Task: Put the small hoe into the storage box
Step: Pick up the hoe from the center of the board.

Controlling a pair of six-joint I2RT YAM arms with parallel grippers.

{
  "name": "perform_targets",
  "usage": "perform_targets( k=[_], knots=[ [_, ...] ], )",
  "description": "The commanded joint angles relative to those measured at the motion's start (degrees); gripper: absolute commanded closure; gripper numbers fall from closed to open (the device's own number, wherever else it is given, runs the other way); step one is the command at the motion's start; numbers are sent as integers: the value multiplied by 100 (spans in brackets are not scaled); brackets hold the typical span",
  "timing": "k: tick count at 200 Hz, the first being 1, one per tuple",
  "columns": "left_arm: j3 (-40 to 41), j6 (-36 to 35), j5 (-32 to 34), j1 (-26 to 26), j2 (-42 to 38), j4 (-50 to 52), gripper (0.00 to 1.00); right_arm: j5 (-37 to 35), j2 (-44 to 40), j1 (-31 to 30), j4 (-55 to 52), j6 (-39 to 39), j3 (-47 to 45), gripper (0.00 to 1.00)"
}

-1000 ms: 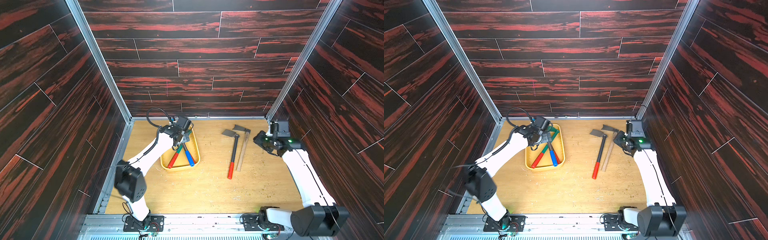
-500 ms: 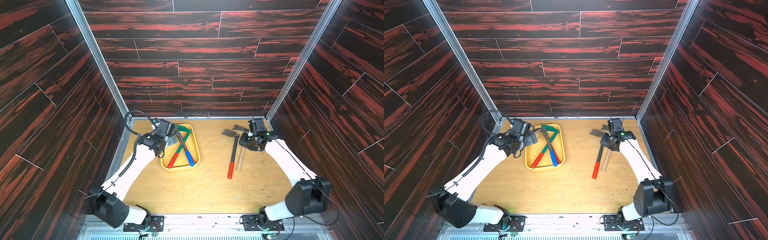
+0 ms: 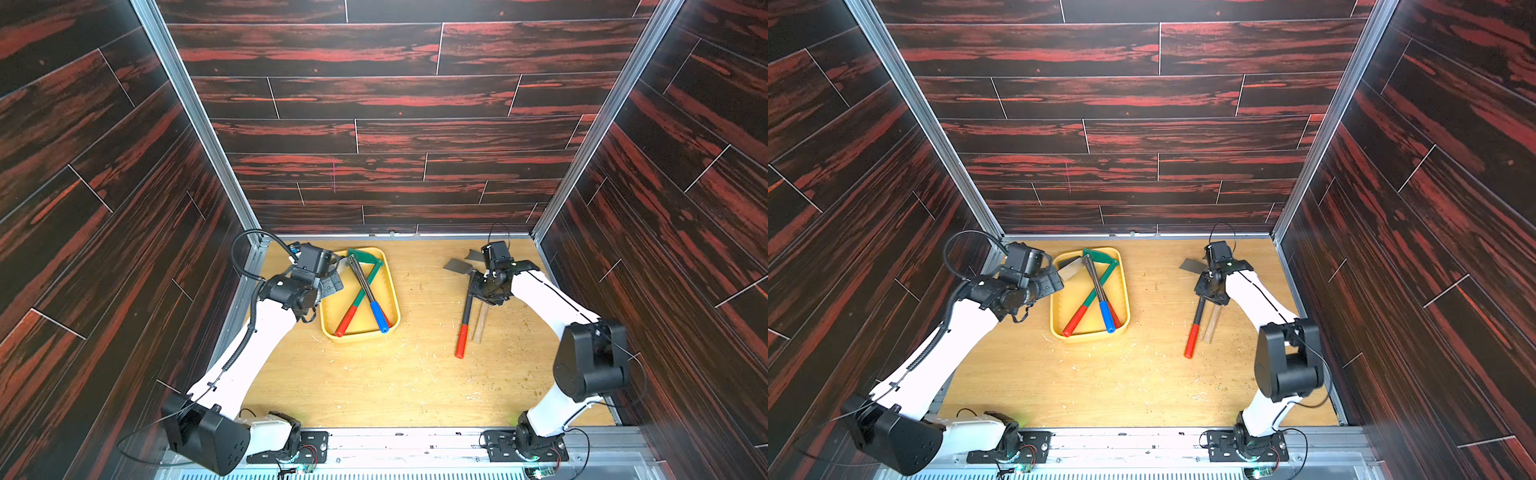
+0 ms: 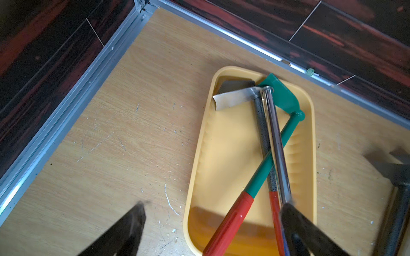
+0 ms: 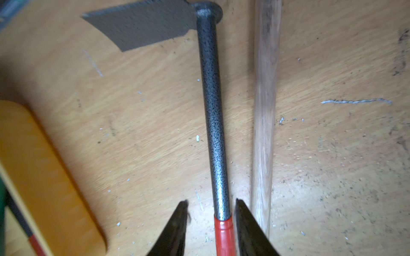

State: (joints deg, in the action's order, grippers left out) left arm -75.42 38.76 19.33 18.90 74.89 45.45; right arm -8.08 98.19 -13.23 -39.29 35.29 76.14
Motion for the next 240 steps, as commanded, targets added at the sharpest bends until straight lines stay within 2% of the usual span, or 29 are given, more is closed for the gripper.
perform_targets(
  k=[1,53,240],
  knots=[
    [87,-78,-80,-104,-178,151,2,-45,200,-39,93,-19,13,61],
    [150,-31,-141,-154,-124,77,2,23,616,-48,277,-45,-81,61],
    [205,-43,-120,-150,-116,74,2,61,1245,-41,468,-117,33,62]
  ],
)
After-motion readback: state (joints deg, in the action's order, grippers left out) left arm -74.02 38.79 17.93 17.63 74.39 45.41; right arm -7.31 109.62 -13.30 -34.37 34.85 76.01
